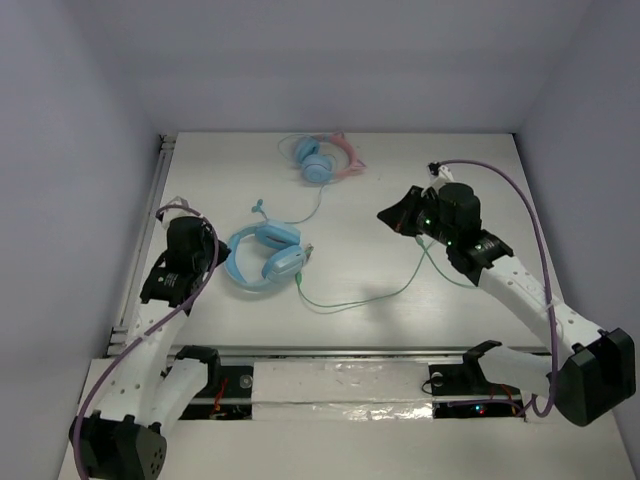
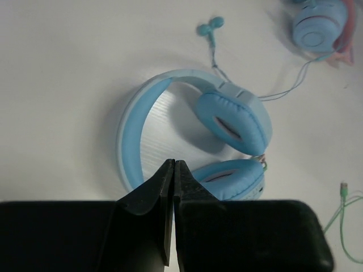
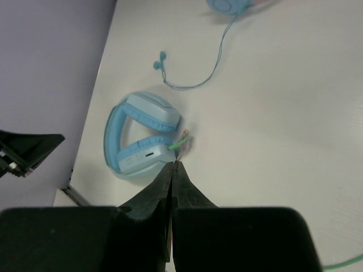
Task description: Wrap the headphones
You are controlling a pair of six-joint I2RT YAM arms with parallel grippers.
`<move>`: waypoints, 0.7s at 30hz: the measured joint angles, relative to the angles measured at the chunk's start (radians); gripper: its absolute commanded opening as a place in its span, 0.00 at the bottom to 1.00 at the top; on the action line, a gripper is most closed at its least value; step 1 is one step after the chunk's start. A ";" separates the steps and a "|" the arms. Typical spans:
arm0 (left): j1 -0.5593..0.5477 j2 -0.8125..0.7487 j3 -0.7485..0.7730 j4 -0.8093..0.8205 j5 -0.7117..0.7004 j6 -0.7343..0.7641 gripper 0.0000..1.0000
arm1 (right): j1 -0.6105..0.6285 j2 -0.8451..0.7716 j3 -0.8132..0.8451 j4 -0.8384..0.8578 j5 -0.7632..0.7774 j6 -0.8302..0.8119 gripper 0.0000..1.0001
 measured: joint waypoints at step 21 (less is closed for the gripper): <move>-0.092 0.346 -0.165 0.080 -0.142 -0.146 0.54 | 0.104 0.000 -0.010 0.088 0.000 -0.039 0.47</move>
